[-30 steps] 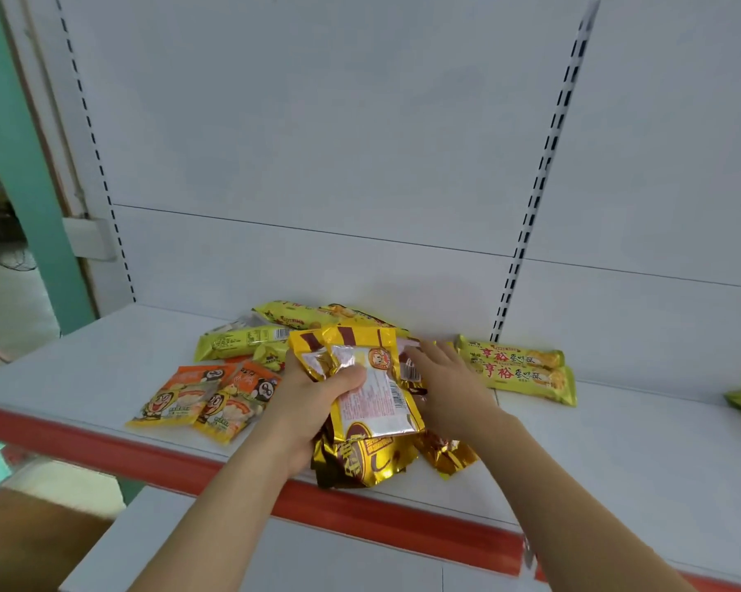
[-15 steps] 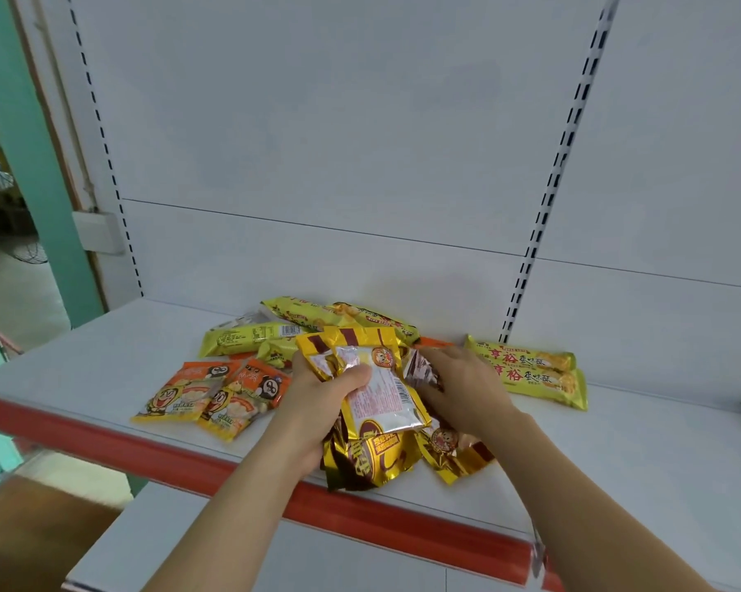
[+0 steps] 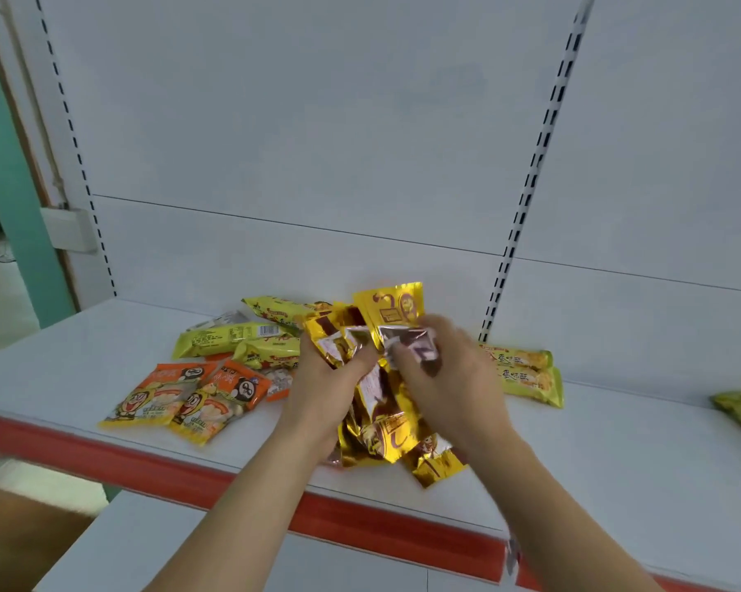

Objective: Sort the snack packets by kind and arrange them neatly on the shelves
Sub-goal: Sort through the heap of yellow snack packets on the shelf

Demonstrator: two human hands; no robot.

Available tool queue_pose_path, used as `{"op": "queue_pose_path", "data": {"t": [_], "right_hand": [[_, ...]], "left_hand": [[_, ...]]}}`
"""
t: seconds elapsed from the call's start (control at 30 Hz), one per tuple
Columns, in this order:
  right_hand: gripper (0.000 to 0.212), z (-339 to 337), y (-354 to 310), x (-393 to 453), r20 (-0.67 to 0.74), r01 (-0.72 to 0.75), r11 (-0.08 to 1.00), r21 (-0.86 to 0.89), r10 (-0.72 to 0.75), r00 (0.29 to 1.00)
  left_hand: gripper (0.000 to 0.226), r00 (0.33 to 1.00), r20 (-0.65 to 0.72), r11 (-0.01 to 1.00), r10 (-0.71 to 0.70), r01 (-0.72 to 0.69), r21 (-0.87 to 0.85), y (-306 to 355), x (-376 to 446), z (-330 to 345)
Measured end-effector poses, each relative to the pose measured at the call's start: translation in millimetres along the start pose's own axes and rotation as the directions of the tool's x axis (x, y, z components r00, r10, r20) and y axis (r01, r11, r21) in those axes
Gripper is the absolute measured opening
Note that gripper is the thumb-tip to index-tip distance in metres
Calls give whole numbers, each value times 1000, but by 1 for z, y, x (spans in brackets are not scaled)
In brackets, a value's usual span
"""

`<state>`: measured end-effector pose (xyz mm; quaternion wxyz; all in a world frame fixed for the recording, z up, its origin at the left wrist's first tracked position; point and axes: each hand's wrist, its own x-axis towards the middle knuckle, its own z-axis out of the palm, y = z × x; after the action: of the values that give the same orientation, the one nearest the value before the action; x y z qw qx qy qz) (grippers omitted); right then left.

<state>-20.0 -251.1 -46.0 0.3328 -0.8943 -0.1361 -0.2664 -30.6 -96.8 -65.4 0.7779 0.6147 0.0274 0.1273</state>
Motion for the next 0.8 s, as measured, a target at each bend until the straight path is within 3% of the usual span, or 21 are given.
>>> {"op": "queue_pose_path", "data": {"t": [0.13,0.17,0.23,0.3,0.4,0.43,0.5,0.57,0.63,0.7,0.8], "right_hand": [[34,22,-3,-15,10,-11,1000,6,11,1000],[36,23,-2,-17,-5,-16,999,29,17,1000],[37,24,-2,-21,-9,29,995,92,-29,1000],[34,21,0,-23,57,54,981,188,-66,996],[39,8,14,-18,164,-174,892,418,114,980],[40,5,24,-15,146,-216,904,368,173,974],[40,2,42,-14,186,-223,972,76,206,961],[30,3,50,-21,389,-136,975,-177,196,900],[32,5,48,-29,491,-44,942,-332,213,845],[48,7,47,-30,448,-64,922,-382,245,860],[50,5,47,-28,332,-132,922,-363,261,907]], "left_hand": [[102,1000,-6,1000,-3,3,28,7,-5,11],[97,1000,4,999,-4,3,35,5,-5,11],[65,1000,21,1000,-22,22,17,0,-4,10],[51,1000,10,998,0,0,56,-3,-2,8],[46,999,-37,998,19,-17,61,-5,4,-1],[46,999,-53,999,11,-9,42,-5,6,-6],[47,997,-80,999,5,-1,47,-6,10,-13],[50,997,-75,997,12,-7,76,-6,12,-18],[51,998,-57,996,19,-14,93,-7,11,-20],[56,999,-41,993,30,-25,119,-6,9,-19],[74,999,-4,986,50,-49,157,-6,6,-17]]}}
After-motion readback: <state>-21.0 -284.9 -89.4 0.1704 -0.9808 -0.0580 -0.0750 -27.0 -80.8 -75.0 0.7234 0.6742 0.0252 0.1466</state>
